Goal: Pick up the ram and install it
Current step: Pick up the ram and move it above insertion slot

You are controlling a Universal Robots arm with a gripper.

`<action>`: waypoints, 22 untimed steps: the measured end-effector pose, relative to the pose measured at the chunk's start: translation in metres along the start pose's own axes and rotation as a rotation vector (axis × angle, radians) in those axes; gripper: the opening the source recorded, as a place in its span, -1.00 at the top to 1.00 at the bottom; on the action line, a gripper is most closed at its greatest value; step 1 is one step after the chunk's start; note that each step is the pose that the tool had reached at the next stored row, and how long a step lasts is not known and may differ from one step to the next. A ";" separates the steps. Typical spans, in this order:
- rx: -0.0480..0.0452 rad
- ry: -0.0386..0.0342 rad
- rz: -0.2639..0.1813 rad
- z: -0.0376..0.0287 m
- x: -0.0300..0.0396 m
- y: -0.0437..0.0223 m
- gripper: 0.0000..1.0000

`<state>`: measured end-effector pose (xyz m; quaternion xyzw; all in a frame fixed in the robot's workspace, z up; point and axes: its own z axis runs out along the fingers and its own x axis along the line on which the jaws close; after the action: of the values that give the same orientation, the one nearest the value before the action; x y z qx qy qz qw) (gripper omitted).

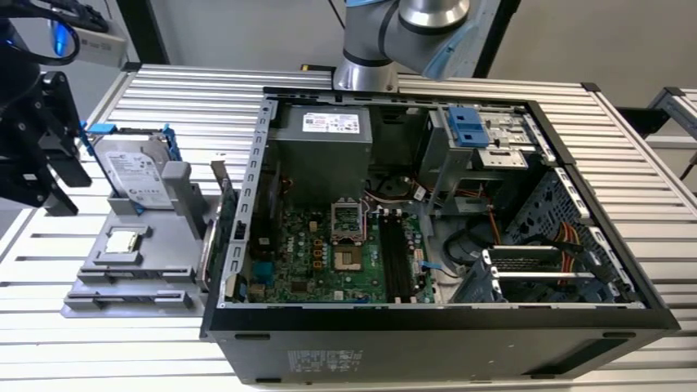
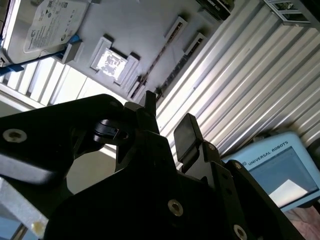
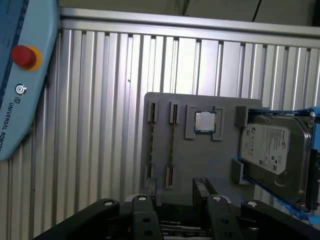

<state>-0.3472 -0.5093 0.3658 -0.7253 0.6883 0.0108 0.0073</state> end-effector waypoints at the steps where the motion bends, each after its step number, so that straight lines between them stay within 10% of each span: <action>1: 0.0000 0.0001 0.000 0.0004 0.0000 0.0000 -1.00; 22: 0.0000 0.0001 -0.002 0.0093 0.0002 0.0000 -1.00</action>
<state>-0.3472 -0.5093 0.3565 -0.7260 0.6875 0.0108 0.0073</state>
